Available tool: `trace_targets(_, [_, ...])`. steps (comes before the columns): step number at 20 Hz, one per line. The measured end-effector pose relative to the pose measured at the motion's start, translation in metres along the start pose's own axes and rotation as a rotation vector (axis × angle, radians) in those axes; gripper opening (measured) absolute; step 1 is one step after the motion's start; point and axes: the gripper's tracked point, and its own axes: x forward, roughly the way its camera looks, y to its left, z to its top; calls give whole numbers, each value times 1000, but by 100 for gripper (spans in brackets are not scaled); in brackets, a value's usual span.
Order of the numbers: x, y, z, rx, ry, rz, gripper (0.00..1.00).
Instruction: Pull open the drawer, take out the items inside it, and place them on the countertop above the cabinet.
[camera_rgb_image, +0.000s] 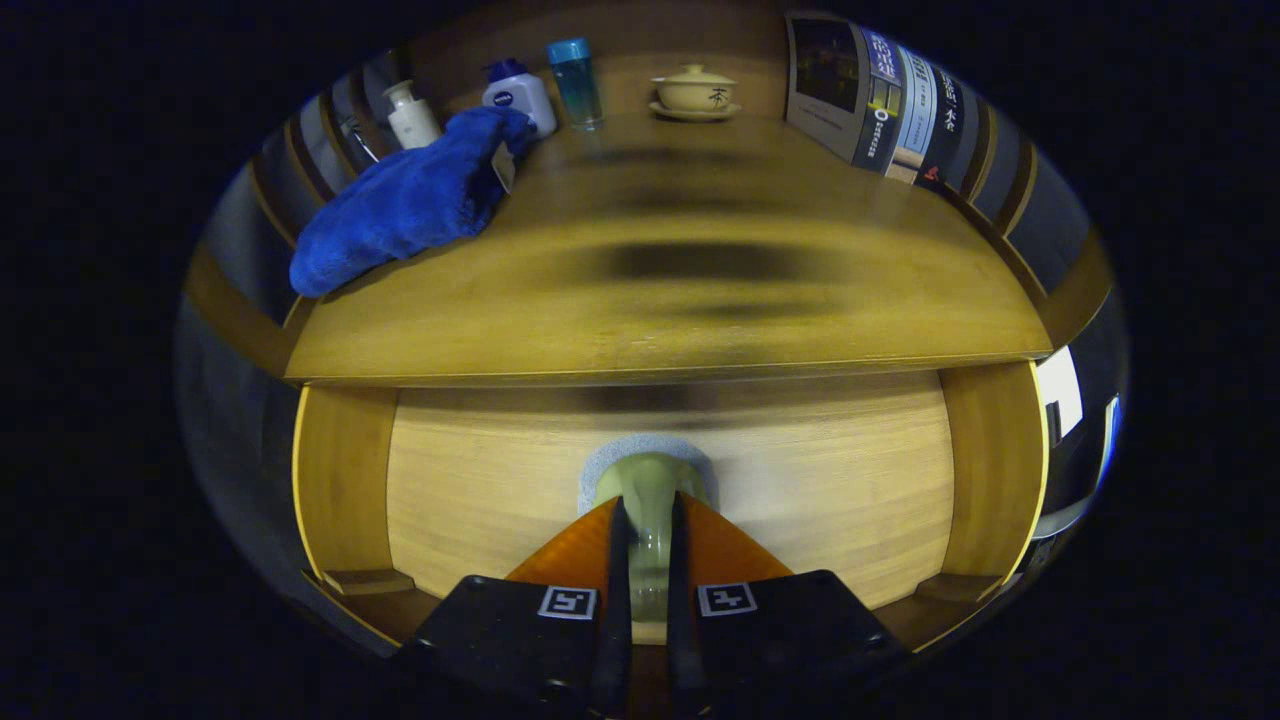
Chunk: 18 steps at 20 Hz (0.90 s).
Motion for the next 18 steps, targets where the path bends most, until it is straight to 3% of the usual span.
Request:
trace_targets(11, [-103, -10, 22, -21, -105, 3, 23])
trace_targets(18, [-140, -17, 62, -30, -173, -18, 23])
